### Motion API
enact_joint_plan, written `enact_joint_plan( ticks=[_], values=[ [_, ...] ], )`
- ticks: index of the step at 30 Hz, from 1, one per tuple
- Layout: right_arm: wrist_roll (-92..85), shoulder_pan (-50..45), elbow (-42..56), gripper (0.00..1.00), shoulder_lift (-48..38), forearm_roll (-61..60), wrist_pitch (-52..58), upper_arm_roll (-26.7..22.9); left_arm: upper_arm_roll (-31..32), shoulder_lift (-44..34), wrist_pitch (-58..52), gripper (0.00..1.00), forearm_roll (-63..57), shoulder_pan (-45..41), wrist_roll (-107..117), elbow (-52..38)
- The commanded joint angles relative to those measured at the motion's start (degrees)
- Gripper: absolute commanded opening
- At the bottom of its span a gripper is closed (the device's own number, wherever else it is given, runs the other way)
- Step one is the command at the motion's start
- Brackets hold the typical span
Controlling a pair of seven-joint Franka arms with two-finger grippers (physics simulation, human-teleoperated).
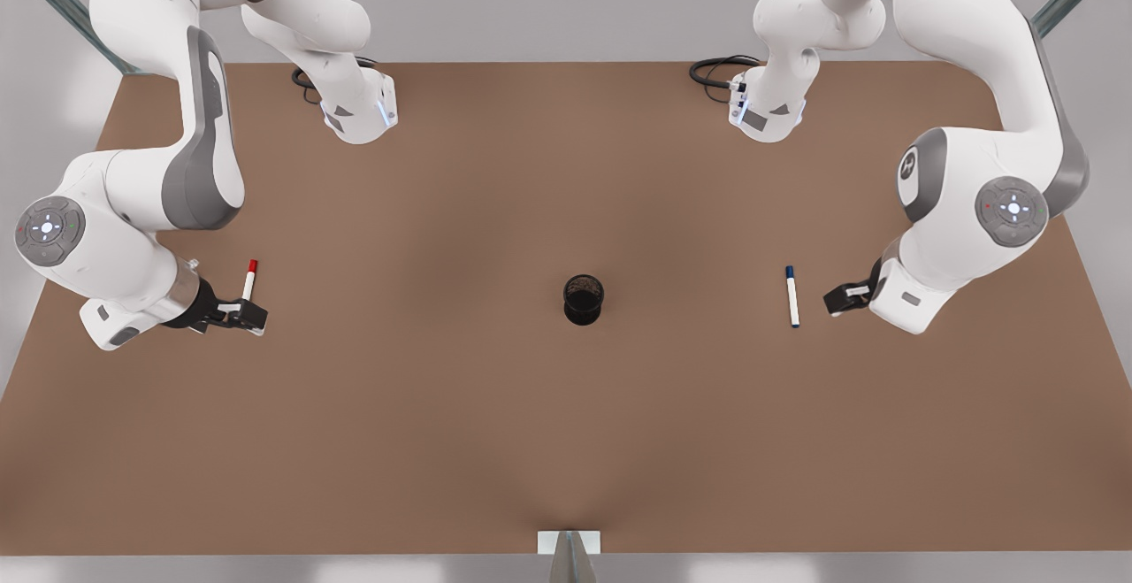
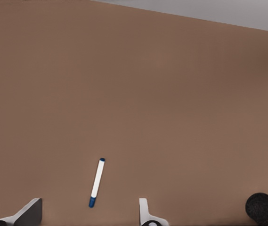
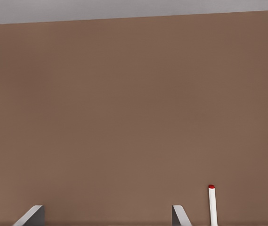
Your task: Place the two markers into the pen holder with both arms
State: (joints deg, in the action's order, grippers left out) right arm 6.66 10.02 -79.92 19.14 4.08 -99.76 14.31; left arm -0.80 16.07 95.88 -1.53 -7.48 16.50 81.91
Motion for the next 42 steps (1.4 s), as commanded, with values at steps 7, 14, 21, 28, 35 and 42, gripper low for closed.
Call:
enact_joint_plan(
  ticks=[7,14,21,28,35,42],
  values=[
    [-1.21,0.0,0.03,1.0,0.11,-0.13,0.0,-0.16,0.36,2.55,37.96,1.0,5.74,1.23,-9.65,28.04],
    [-1.3,0.0,0.12,1.0,0.11,-0.13,0.0,-0.16,0.19,8.19,46.41,1.0,6.27,5.28,-18.25,32.61],
    [-3.59,1.14,1.44,1.0,3.44,0.05,-2.18,-0.51,0.19,8.54,50.71,1.0,6.01,5.64,-24.32,39.46],
    [-3.32,2.28,-0.15,1.0,10.21,1.45,-10.19,-0.42,0.19,8.1,55.38,0.9,6.01,5.9,-29.16,43.51],
    [-3.32,2.28,0.03,1.0,10.65,1.45,-10.37,-0.42,0.19,9.85,55.38,0.73,6.1,5.9,-29.16,43.16],
    [-3.94,3.43,-0.06,1.0,15.4,3.47,-16.26,-0.42,0.19,11.0,55.55,0.59,6.18,5.81,-29.07,42.9]
  ],
)
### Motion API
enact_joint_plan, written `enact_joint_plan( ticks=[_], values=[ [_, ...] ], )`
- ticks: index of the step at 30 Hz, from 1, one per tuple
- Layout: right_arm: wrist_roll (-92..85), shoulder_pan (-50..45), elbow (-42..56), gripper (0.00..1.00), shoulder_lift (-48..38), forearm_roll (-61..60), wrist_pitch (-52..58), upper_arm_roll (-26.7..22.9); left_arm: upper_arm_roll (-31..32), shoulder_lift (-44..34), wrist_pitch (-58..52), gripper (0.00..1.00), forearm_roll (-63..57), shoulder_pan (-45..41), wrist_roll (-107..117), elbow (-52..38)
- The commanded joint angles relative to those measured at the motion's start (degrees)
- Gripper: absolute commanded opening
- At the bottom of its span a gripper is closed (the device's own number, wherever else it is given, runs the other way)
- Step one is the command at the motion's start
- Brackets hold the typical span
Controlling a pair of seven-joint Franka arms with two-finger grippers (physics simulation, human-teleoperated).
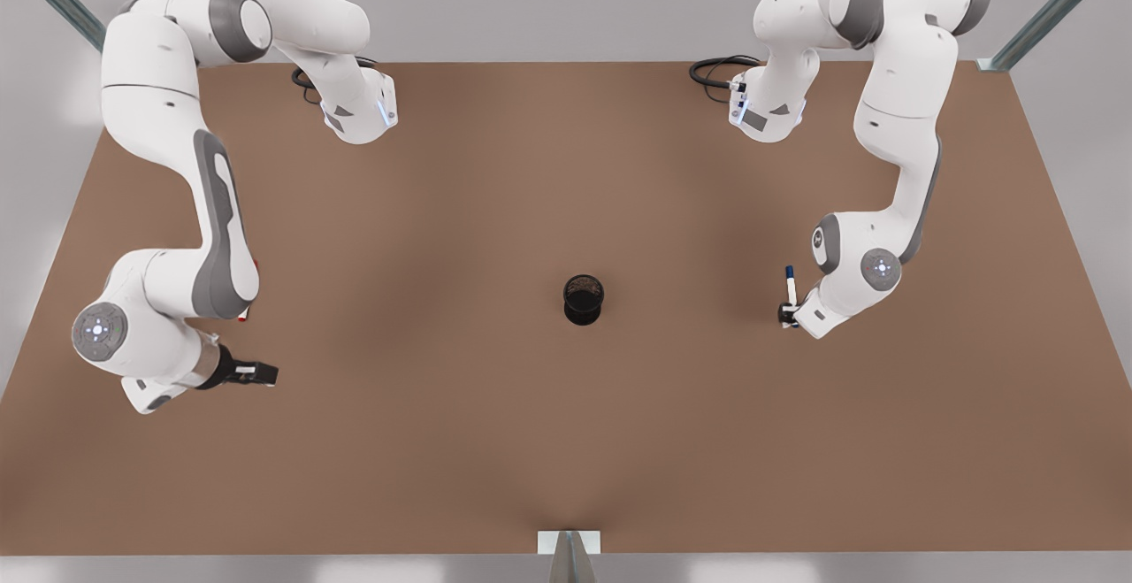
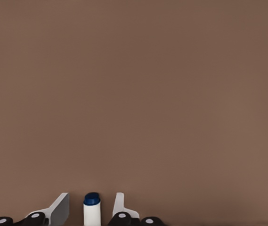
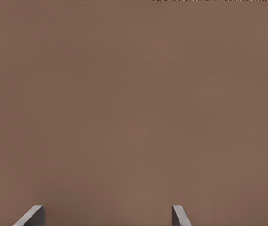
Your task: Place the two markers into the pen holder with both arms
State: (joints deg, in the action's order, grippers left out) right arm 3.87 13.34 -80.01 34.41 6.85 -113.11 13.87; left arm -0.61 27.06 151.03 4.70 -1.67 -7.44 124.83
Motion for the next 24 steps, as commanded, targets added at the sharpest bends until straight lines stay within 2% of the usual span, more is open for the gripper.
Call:
enact_joint_plan(
  ticks=[1,3,9,12,14,16,20,24],
  values=[
    [-1.14,0.1,0.03,1.0,0.48,0.79,-4.3,0.02,0.0,0.01,0.41,0.54,-0.04,0.0,-5.13,-0.11],
    [-0.97,0.1,0.12,1.0,4.88,3.08,-9.85,0.02,0.0,0.09,0.41,0.49,-0.04,0.0,-5.22,-0.11],
    [-0.44,0.1,0.03,1.0,6.73,4.75,-9.94,-0.42,0.0,0.53,0.5,0.44,-0.04,0.0,-5.22,-0.2],
    [-0.88,0.19,-3.3,1.0,6.9,5.63,-10.38,-0.34,0.0,0.53,0.76,0.42,-0.04,0.0,-5.13,-0.2],
    [-0.97,3.88,-4.62,1.0,7.25,5.28,-11.17,0.19,0.0,0.62,0.76,0.38,-0.04,0.0,-5.13,-0.2],
    [-2.19,9.42,-7.7,1.0,6.99,5.36,-12.31,3.44,0.0,0.62,0.76,0.3,-0.04,0.0,-5.04,-0.2],
    [-6.41,14.25,-8.14,1.0,7.17,5.36,-12.4,3.62,0.0,0.36,0.76,0.22,0.04,-0.09,-4.34,-0.2],
    [-8.79,17.5,-10.95,1.0,6.37,7.2,-11.7,3.62,0.0,-0.7,0.06,0.21,0.04,-0.53,-2.5,-0.99]
  ],
)
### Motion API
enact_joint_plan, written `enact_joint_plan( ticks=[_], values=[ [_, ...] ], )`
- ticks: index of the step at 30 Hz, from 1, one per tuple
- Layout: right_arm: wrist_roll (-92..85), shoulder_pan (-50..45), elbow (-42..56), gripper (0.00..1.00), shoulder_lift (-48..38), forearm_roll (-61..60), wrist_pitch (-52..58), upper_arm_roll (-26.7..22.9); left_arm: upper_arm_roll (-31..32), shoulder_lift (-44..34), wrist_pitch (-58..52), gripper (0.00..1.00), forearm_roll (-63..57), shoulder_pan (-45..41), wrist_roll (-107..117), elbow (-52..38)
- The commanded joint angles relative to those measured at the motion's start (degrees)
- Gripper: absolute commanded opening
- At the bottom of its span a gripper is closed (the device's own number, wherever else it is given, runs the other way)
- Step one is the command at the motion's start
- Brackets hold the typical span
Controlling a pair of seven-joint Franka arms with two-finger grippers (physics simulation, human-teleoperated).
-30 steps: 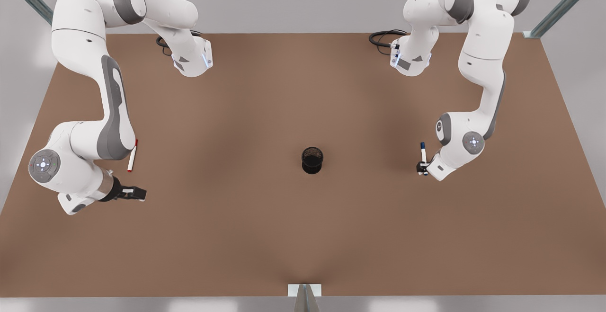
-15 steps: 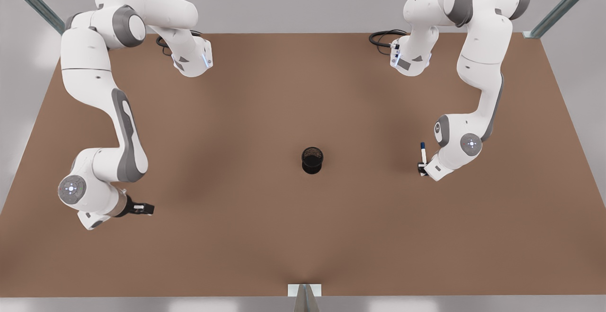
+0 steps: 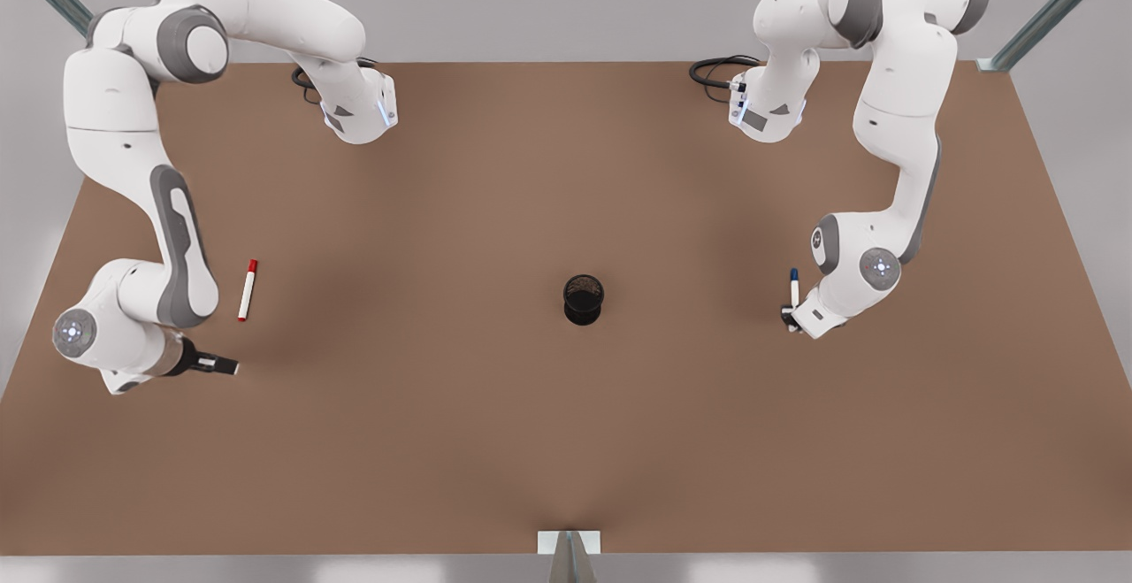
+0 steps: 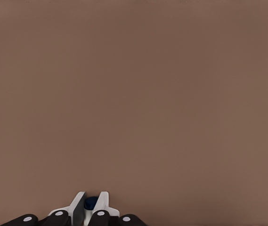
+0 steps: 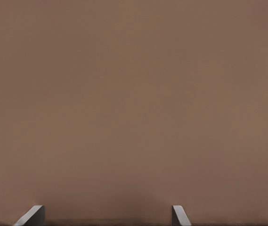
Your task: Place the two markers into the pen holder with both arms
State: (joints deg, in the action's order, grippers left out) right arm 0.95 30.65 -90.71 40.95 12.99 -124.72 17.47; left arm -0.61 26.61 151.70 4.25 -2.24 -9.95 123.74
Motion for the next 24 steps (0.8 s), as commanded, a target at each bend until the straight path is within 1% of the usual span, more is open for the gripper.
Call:
enact_joint_plan(
  ticks=[1,3,5,7,8,9,11,14,16,18,19,22,23,24],
  values=[
    [-5.87,0.82,-0.87,1.0,-0.09,1.25,-0.52,0.02,0.08,-0.33,-1.57,0.21,0.49,-0.4,0.37,-1.13],
    [-5.87,0.82,-3.15,1.0,-1.57,2.83,-0.62,0.11,0.0,-0.42,-7.02,0.21,0.49,-1.19,1.43,-5.17],
    [-5.69,2.22,-12.01,1.0,-7.46,2.83,-2.54,0.37,0.0,-0.42,-10.71,0.21,0.32,-1.72,2.39,-7.98],
    [-5.78,4.15,-17.57,1.0,-10.28,2.83,-5.62,0.99,-0.09,-0.86,-14.94,0.21,0.14,-3.04,3.89,-10.62],
    [-5.87,6.25,-18.18,1.0,-10.37,2.83,-5.63,2.73,-0.09,-0.86,-16.61,0.21,0.14,-3.21,4.42,-11.42],
    [-5.96,10.04,-19.76,0.99,-10.46,3.44,-6.15,6.16,-0.01,-0.94,-17.4,0.21,-0.21,-3.3,5.21,-12.21],
    [-5.43,10.05,-24.07,0.98,-12.92,4.94,-8.52,6.44,-0.09,-1.38,-20.21,0.21,-1.0,-4.44,6.96,-13.7],
    [-4.29,9.43,-26.09,0.93,-13.62,5.73,-8.17,6.52,-0.09,-2.52,-24.61,0.21,-1.35,-5.32,9.6,-15.9],
    [-3.94,9.52,-26.18,0.92,-13.45,5.82,-8.0,6.52,-0.01,-3.23,-26.89,0.21,-1.35,-6.38,12.23,-17.66],
    [-3.41,10.31,-26.18,0.9,-12.57,8.36,-8.08,6.35,0.17,-3.4,-32.78,0.21,-1.09,-8.66,17.77,-23.81],
    [-3.41,11.36,-26.18,0.88,-12.3,8.9,-8.17,6.26,0.52,-3.49,-32.78,0.21,-0.65,-9.19,20.94,-25.13],
    [-3.41,11.45,-26.0,0.79,-9.93,9.34,-9.84,5.91,6.14,-4.2,-32.78,0.21,4.18,-9.54,29.37,-29.26],
    [-3.32,11.45,-26.18,0.78,-9.84,9.34,-9.84,5.91,7.55,-4.37,-32.78,0.21,4.27,-10.33,32.89,-29.7],
    [-3.32,11.45,-26.18,0.75,-9.49,9.34,-9.84,5.91,7.91,-5.16,-32.78,0.21,4.27,-13.05,36.75,-29.97]
  ],
)
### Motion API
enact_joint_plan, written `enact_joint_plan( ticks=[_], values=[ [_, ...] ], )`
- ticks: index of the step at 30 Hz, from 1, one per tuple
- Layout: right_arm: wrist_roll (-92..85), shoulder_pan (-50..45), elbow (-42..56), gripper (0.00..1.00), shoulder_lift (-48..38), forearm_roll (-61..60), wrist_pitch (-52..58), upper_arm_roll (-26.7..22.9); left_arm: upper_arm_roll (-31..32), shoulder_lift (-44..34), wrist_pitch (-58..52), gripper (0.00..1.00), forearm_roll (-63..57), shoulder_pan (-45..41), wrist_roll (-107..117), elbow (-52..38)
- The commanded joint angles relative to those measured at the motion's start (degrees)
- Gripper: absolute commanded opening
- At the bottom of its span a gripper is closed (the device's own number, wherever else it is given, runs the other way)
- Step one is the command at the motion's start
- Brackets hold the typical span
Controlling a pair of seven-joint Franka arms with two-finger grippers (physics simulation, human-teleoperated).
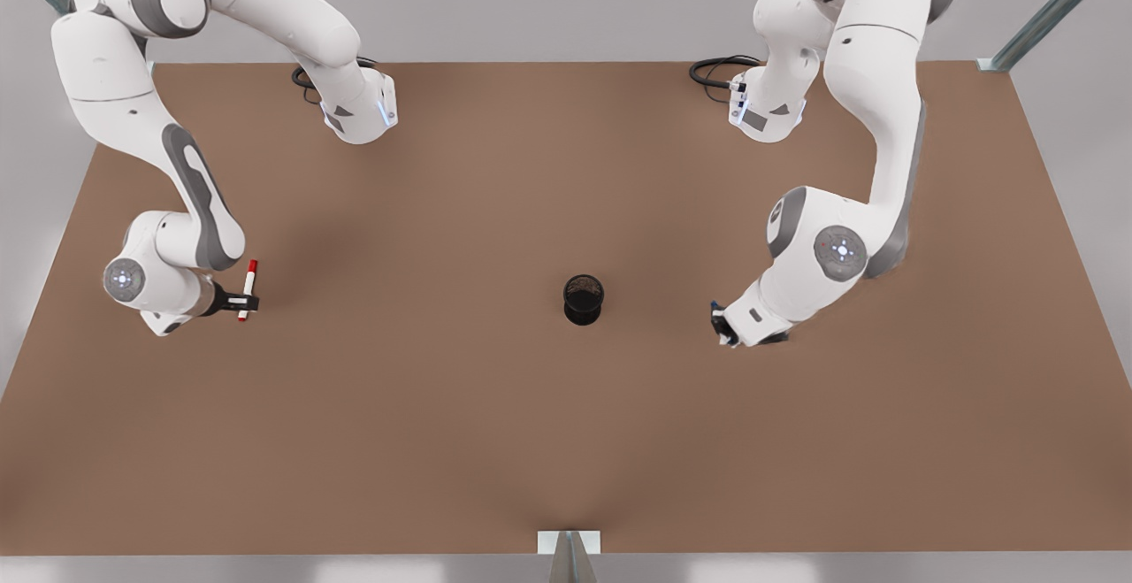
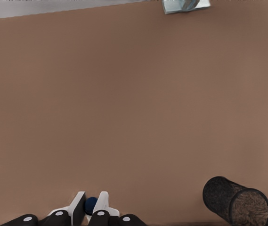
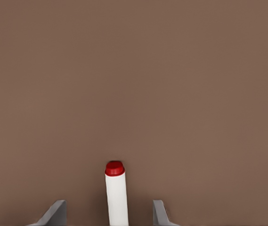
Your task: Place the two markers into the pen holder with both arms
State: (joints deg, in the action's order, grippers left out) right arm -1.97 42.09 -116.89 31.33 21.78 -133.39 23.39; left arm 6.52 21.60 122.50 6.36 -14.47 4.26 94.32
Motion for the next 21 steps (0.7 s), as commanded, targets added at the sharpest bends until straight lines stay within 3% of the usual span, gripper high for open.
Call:
enact_joint_plan(
  ticks=[1,5,8,12,17,18,21],
  values=[
    [-0.4,0.01,-0.09,0.7,0.31,0.54,-1.17,-0.01,0.95,-1.2,-3.58,0.21,2.52,-2.32,24.39,-0.28],
    [-0.4,0.01,-0.88,0.54,0.31,0.54,-1.17,-0.01,2.18,-4.46,-3.49,0.21,7.87,-4.87,25.8,1.22],
    [-0.4,0.36,-1.23,0.51,0.4,0.54,-1.35,-0.01,2.09,-3.84,0.37,0.21,10.51,-7.15,25.71,1.22],
    [-0.49,1.15,-1.94,0.49,0.66,0.63,-2.4,-0.01,1.92,-1.56,9.07,0.21,9.81,-10.94,26.32,0.95],
    [-0.49,1.24,-1.94,0.28,0.66,0.63,-2.31,-0.01,2.01,-1.73,18.03,0.21,4.19,-12.87,24.3,4.91],
    [-0.49,1.24,-1.85,0.25,0.22,0.63,-1.96,0.26,2.01,-1.82,24.44,0.21,4.27,-13.74,23.42,7.98],
    [-0.4,1.15,-1.85,0.21,-0.48,0.63,-1.61,0.52,2.09,-1.38,27.53,0.21,4.8,-14.45,25.09,8.51]
  ],
)
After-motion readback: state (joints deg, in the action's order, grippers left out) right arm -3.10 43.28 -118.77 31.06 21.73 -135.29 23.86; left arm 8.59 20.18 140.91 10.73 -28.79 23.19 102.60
